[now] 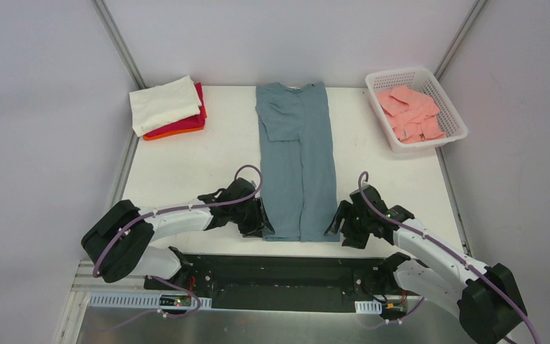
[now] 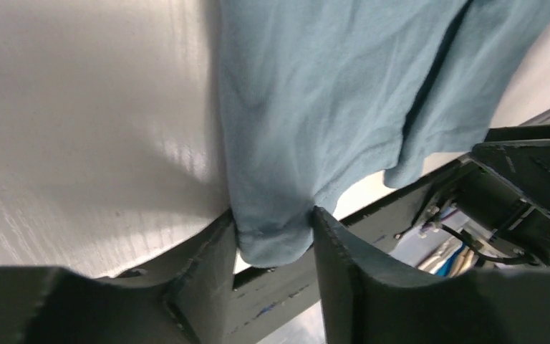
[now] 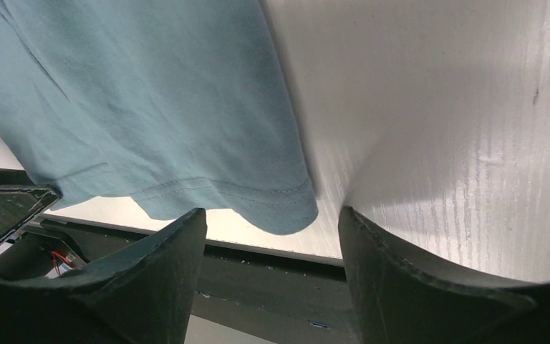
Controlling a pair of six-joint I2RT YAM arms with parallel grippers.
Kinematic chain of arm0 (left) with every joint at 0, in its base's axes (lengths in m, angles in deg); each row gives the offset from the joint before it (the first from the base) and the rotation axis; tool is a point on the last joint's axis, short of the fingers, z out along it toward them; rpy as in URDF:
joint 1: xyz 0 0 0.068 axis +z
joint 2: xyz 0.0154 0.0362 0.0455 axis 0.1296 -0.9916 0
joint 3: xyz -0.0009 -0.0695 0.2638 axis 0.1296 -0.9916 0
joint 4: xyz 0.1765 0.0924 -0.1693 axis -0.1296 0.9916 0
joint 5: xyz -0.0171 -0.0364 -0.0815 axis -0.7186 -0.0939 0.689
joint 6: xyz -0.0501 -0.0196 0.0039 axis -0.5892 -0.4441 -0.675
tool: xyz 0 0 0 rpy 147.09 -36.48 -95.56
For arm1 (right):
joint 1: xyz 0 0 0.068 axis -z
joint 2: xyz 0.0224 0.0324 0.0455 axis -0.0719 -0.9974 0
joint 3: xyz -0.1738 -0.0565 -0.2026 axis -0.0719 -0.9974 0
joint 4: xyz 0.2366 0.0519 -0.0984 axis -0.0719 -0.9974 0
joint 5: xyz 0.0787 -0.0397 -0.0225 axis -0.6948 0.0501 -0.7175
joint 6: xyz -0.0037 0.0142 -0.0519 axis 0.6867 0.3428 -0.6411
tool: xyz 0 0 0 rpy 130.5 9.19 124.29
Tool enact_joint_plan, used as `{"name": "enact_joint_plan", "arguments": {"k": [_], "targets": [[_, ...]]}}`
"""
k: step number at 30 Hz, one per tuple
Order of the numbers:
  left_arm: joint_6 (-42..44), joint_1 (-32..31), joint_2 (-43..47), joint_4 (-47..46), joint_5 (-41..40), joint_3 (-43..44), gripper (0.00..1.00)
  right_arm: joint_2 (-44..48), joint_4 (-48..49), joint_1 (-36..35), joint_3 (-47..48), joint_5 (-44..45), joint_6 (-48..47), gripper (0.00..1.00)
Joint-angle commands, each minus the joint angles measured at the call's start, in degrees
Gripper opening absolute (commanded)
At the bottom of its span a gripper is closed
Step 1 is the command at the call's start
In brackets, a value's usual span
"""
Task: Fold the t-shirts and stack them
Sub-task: Grab the bottom of the folded rectangular tshirt with both arms, then fold the folded rectangular tshirt in 1/3 of the way
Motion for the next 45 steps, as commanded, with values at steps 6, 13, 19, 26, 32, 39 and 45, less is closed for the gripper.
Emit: {"name": "enact_joint_plan", "arguments": {"k": [6, 13, 19, 26, 32, 39, 45], "targets": [[-0.4, -1.0, -7.8, 5.2, -3.3, -0.6, 0.03, -1.5, 2.0, 0.3, -0.9, -0.6, 1.0, 0.50], [-0.1, -1.7, -3.9, 5.9, -2.2, -1.8, 0.00, -1.1, 4.3, 0.3, -2.6, -0.6, -0.9, 0.04], [-2.5, -6.1, 7.3, 10.9, -4.7, -4.6, 0.00, 13.9, -3.7, -0.6, -5.0, -7.3, 0.5, 0.00], [-2.8, -8.8, 11.6, 11.1, -6.4, -3.3, 0.00, 18.4, -2.8, -3.8, -4.6, -8.3, 4.0, 0.00], [2.5, -7.8, 10.9, 11.0, -13.2, 3.5, 0.00, 14.1, 3.5, -3.6, 0.2, -1.3, 1.1, 0.00], [10.9, 2.5, 4.8, 10.7, -14.0, 15.7, 0.00, 2.9, 11.7, -3.0, 11.6, 12.6, -4.8, 0.00], [14.5, 10.8, -4.4, 10.4, -9.5, 26.0, 0.00, -7.3, 18.0, 0.4, 19.4, 14.7, -8.7, 0.00]]}}
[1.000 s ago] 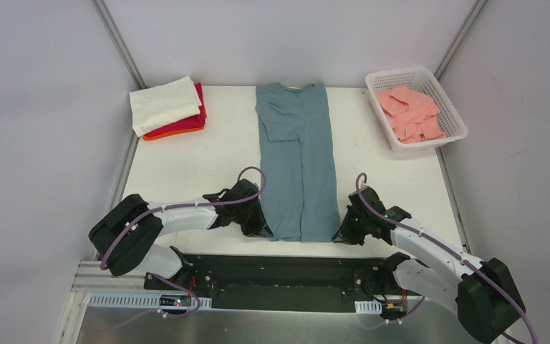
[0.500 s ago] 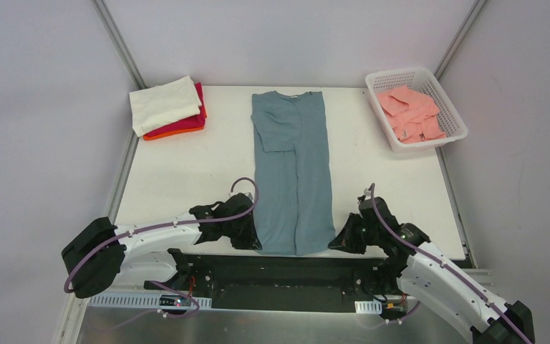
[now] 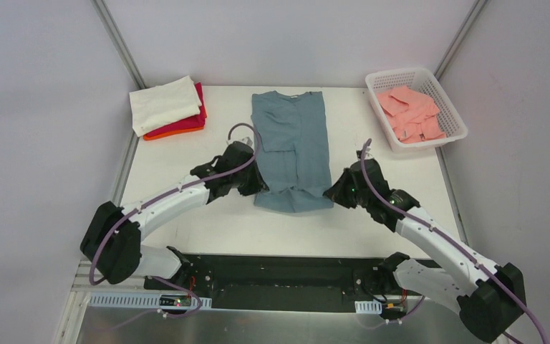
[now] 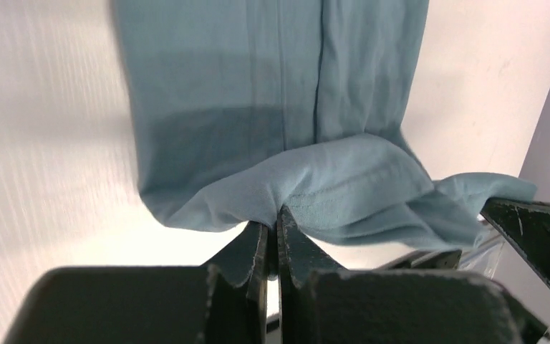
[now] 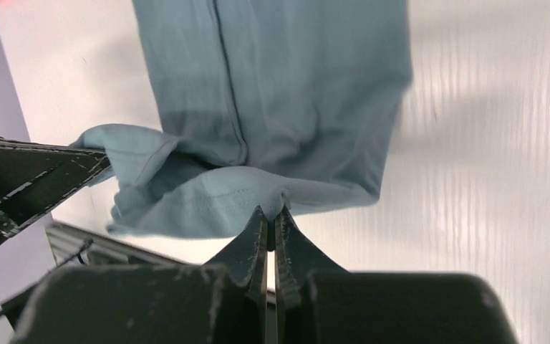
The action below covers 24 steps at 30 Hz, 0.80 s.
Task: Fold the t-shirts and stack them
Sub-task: Fold the folded rectangular tshirt in 1/3 of the way
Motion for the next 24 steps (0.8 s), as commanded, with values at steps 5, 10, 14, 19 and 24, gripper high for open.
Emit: {"name": "enact_joint_plan", "arguments": {"k": [5, 10, 14, 19, 24], "targets": [[6.6, 7.8, -11.4, 0.0, 4.1, 12.7, 0.00, -14.5, 11.4, 4.5, 10.7, 5.4, -6.4, 0.00], [7.1, 10.9, -18.4, 0.0, 6.2, 18.1, 0.00, -20.8, 13.7, 6.7, 15.8, 6.4, -8.9, 0.00], [7.7, 12.4, -22.4, 0.1, 7.7, 21.3, 0.00, -26.2, 15.3, 9.1, 18.5, 4.5, -10.4, 0.00], [8.3, 14.2, -24.6, 0.0, 7.2, 23.2, 0.00, -31.2, 17.7, 11.4, 20.9, 1.4, -11.6, 0.00], [9.0, 15.5, -28.3, 0.1, 9.0, 26.1, 0.00, -35.9, 18.6, 12.5, 23.7, -0.2, -12.5, 0.00]]}}
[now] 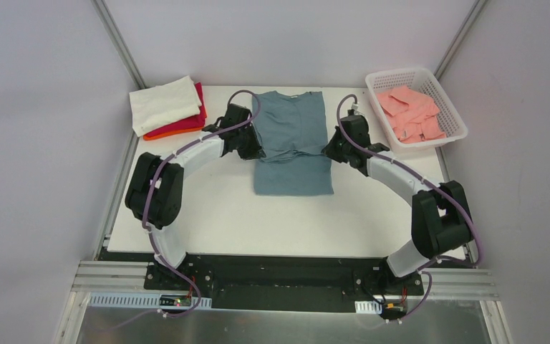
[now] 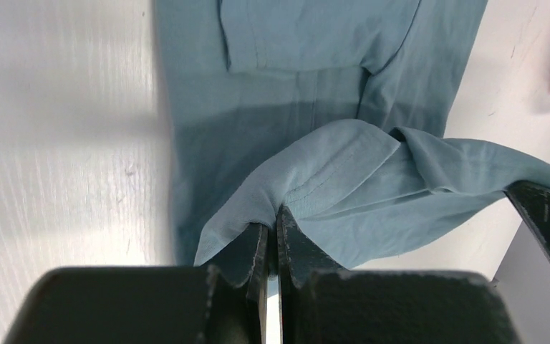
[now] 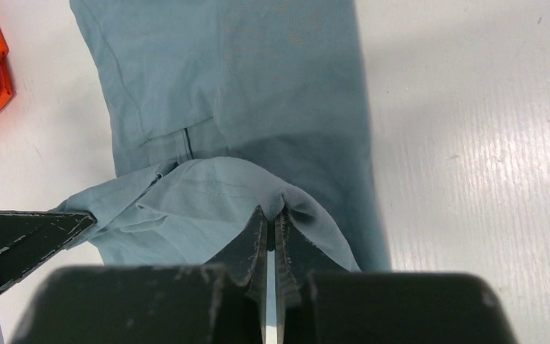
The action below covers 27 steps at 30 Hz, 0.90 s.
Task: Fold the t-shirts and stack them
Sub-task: Fold the folded rectangular tshirt in 1/3 of the way
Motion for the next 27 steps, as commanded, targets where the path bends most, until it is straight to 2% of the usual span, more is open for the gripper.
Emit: {"name": "enact_joint_plan", "arguments": {"k": [1, 9, 11, 13, 16, 17, 19, 20, 22, 23, 27], "targets": [[2.1, 1.4, -3.0, -0.2, 2.6, 4.3, 0.00, -2.9, 3.8, 1.1, 4.4, -1.6, -1.9, 0.00], [3.6, 3.5, -8.3, 0.0, 4.0, 8.3, 0.00, -8.5, 6.0, 3.2, 6.8, -2.7, -1.2, 0.00], [3.7, 3.9, -9.2, 0.1, 4.5, 9.0, 0.06, -9.8, 6.0, 3.6, 7.5, -4.6, -1.1, 0.00], [3.8, 4.3, -9.8, 0.2, 5.1, 9.5, 0.18, -10.9, 6.0, 4.0, 8.0, -5.0, -0.8, 0.03], [4.3, 4.5, -9.7, 0.2, 5.9, 9.9, 0.34, -11.9, 6.0, 4.8, 8.5, -5.2, -0.2, 0.19], [4.7, 4.6, -9.5, 0.3, 6.0, 10.2, 0.41, -12.1, 5.9, 5.1, 8.8, -5.4, -0.2, 0.33], [5.5, 4.9, -8.5, 0.7, 5.7, 10.7, 0.57, -11.9, 4.3, 5.6, 9.8, -5.1, 0.2, 0.67], [5.8, 5.2, -7.7, 0.9, 5.2, 10.7, 0.68, -11.6, 2.5, 5.7, 10.2, -4.7, 0.4, 0.80], [6.1, 5.7, -5.4, 1.1, 4.6, 9.8, 0.98, -10.0, 1.2, 5.8, 9.6, -4.0, 0.7, 0.96], [6.1, 5.9, -4.0, 1.1, 3.8, 9.0, 0.99, -8.9, 1.1, 5.8, 8.7, -3.9, 0.8, 0.99], [5.9, 5.9, 1.6, 1.1, 2.1, 4.5, 0.99, -4.1, 0.1, 5.8, 4.3, -4.1, 1.7, 0.99]]}}
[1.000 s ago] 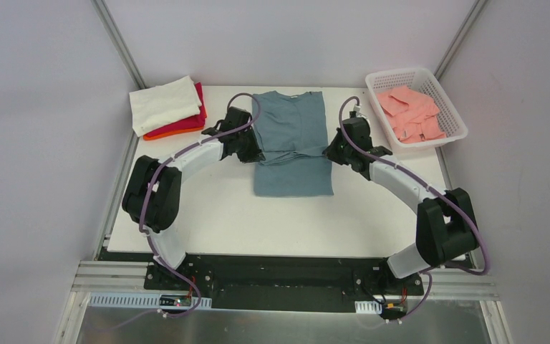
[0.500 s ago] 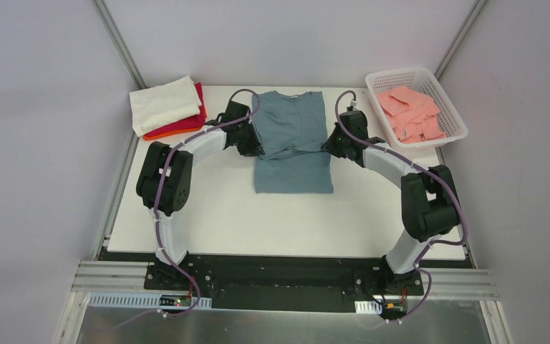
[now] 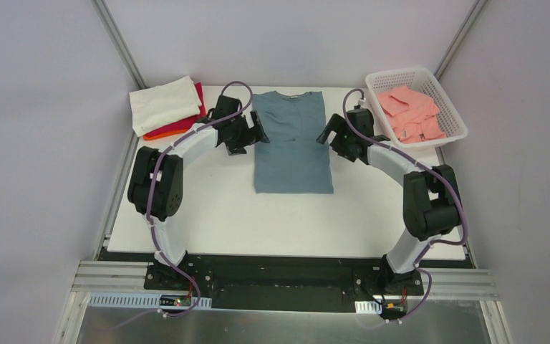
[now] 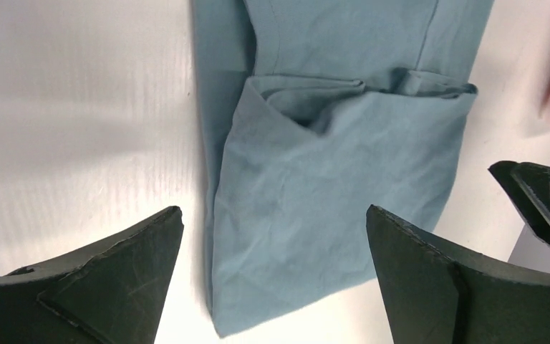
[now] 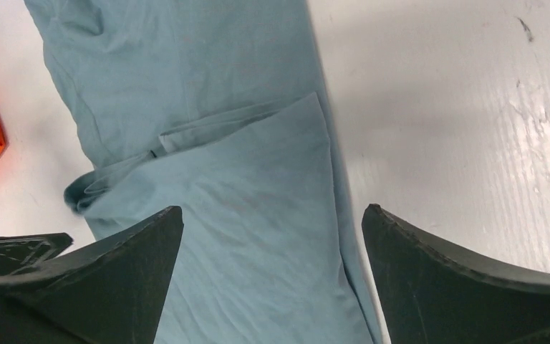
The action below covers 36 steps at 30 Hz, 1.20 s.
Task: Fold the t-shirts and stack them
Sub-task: Fold the folded rectangular tshirt in 1/3 of the way, then grab one side of the 2/3 rectangular tshirt with both arms
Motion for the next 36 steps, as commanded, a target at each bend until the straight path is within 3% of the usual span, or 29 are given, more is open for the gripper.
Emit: {"name": "enact_joint_plan", "arguments": {"k": [1, 14, 25, 31, 36], "targets": [[1.0, 0.6, 9.5, 0.5, -1.3, -4.5, 0.99, 8.3, -2.5, 0.0, -3.6, 0.3, 1.5, 1.00], [-2.5, -3.1, 18.6, 0.0, 0.9, -23.1, 0.97, 23.7, -6.9, 0.1, -22.0, -8.8, 8.8, 0.99], [-7.3, -4.9, 13.1, -5.2, 0.2, -28.2, 0.59, 24.5, -8.8, 0.1, -25.4, -6.0, 9.1, 0.98], [-7.1, -5.4, 12.3, -6.1, 0.7, -28.9, 0.44, 23.9, -8.5, 0.1, -25.9, -5.2, 9.6, 0.97], [-6.9, -6.2, 10.5, -6.8, 3.3, -28.7, 0.22, 22.2, -7.1, 0.1, -26.0, -4.8, 11.2, 0.93]]}}
